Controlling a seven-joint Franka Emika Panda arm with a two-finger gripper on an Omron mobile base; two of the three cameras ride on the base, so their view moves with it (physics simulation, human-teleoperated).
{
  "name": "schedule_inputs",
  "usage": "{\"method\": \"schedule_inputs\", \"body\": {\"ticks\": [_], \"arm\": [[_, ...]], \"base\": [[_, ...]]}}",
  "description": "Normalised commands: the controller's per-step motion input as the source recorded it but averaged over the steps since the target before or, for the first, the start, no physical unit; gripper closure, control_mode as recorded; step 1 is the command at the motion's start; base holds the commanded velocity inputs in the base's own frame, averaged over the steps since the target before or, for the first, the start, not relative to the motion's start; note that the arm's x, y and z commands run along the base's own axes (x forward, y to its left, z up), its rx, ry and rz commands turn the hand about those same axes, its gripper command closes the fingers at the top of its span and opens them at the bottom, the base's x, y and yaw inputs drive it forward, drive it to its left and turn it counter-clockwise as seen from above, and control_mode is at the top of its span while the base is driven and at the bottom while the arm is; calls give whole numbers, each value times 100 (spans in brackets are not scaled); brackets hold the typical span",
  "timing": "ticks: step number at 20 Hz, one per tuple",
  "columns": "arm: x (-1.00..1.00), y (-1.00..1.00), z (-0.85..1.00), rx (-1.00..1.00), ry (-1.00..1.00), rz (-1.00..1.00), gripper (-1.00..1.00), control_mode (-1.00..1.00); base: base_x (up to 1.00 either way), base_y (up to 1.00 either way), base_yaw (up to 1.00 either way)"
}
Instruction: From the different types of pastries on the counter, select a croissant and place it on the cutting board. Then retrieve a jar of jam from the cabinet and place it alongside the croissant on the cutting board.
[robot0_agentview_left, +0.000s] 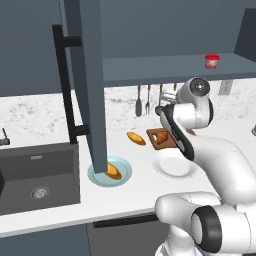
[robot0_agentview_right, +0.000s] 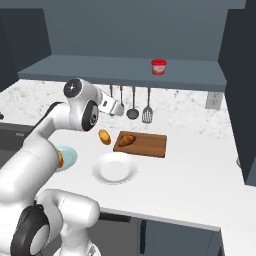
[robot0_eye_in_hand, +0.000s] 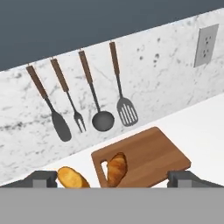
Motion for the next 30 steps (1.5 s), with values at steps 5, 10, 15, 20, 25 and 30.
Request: {"method": "schedule_inputs", "body": {"ticks": [5,10,15,20,25,30], "arm": [[-17,0,65,0,-3,0,-100,-100],[-19,0,61,0,-3,0,-100,-100],[-4,0,46,-3,-2,0,-100,-100],[12,-3,15,-8,-3,0,-100,-100],[44,-17,6,-8,-4,0,-100,-100],[36,-18,29,-2,0,0,-100,-100]], "base": [[0,0,0],[0,0,0],[0,0,0],[0,0,0],[0,0,0],[0,0,0]]}}
